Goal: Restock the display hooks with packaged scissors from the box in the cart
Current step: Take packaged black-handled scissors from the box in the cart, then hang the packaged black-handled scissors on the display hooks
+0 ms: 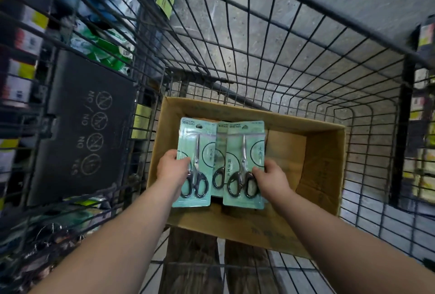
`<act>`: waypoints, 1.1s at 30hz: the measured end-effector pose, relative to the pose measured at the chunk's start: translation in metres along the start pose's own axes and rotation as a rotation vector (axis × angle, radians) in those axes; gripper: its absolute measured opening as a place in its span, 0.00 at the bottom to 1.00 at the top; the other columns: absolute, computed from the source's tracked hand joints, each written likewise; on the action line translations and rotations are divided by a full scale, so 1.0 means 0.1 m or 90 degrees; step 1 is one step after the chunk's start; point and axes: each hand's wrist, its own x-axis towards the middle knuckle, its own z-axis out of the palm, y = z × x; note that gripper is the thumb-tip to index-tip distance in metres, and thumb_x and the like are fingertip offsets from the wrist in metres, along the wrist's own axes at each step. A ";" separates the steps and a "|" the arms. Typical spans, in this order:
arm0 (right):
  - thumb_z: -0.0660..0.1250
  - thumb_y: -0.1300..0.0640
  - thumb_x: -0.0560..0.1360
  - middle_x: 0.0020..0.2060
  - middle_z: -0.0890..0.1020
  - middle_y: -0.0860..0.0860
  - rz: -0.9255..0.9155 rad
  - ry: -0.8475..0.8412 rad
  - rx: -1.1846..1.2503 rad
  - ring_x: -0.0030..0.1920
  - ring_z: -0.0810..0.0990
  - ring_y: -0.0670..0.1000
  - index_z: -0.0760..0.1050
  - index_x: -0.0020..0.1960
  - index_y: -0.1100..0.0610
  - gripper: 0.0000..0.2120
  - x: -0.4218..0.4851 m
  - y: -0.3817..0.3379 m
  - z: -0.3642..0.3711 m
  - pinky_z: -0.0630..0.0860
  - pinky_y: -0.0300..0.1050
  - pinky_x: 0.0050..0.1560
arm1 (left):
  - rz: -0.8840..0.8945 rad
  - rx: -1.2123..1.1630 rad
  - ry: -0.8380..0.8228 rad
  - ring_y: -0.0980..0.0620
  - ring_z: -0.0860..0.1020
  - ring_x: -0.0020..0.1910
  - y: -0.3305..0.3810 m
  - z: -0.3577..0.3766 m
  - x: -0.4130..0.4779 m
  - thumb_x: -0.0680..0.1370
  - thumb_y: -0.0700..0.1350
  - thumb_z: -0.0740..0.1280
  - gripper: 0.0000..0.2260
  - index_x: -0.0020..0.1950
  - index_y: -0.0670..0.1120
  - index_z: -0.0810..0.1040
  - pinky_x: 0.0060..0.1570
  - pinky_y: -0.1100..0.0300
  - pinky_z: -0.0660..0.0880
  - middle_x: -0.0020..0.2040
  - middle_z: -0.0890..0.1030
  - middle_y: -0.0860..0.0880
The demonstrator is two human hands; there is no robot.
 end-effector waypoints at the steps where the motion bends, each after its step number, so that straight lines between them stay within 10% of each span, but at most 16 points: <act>1: 0.58 0.59 0.80 0.58 0.78 0.57 -0.008 -0.006 -0.003 0.48 0.79 0.53 0.68 0.67 0.59 0.15 -0.07 -0.04 -0.04 0.78 0.45 0.45 | 0.007 -0.010 -0.001 0.43 0.81 0.46 0.01 -0.04 -0.07 0.77 0.36 0.62 0.07 0.51 0.46 0.76 0.47 0.50 0.79 0.49 0.81 0.44; 6: 0.58 0.58 0.80 0.57 0.78 0.54 -0.076 -0.025 -0.040 0.48 0.77 0.50 0.68 0.66 0.57 0.15 -0.43 -0.25 -0.26 0.75 0.38 0.37 | 0.019 -0.075 0.003 0.47 0.78 0.37 0.12 -0.27 -0.52 0.78 0.35 0.62 0.07 0.47 0.46 0.75 0.39 0.58 0.76 0.44 0.80 0.44; 9: 0.58 0.57 0.80 0.57 0.78 0.54 -0.111 -0.024 -0.063 0.53 0.79 0.53 0.68 0.65 0.55 0.14 -0.71 -0.42 -0.40 0.80 0.50 0.48 | 0.037 -0.109 0.024 0.50 0.77 0.35 0.20 -0.42 -0.81 0.77 0.34 0.62 0.06 0.48 0.44 0.76 0.32 0.63 0.76 0.44 0.81 0.44; 17: 0.59 0.55 0.79 0.57 0.79 0.51 -0.231 -0.090 -0.078 0.53 0.80 0.52 0.68 0.64 0.52 0.14 -1.47 -0.80 -0.67 0.80 0.54 0.53 | 0.058 -0.274 0.060 0.42 0.80 0.44 0.34 -0.87 -1.73 0.77 0.34 0.62 0.07 0.43 0.44 0.76 0.52 0.44 0.77 0.46 0.82 0.40; 33: 0.60 0.53 0.79 0.55 0.80 0.48 -0.450 -0.262 -0.225 0.55 0.79 0.50 0.70 0.61 0.56 0.13 -2.75 -0.98 0.03 0.74 0.56 0.62 | 0.108 -0.526 0.180 0.40 0.82 0.50 -0.55 -2.00 -2.81 0.76 0.37 0.63 0.08 0.54 0.42 0.78 0.55 0.39 0.77 0.50 0.84 0.41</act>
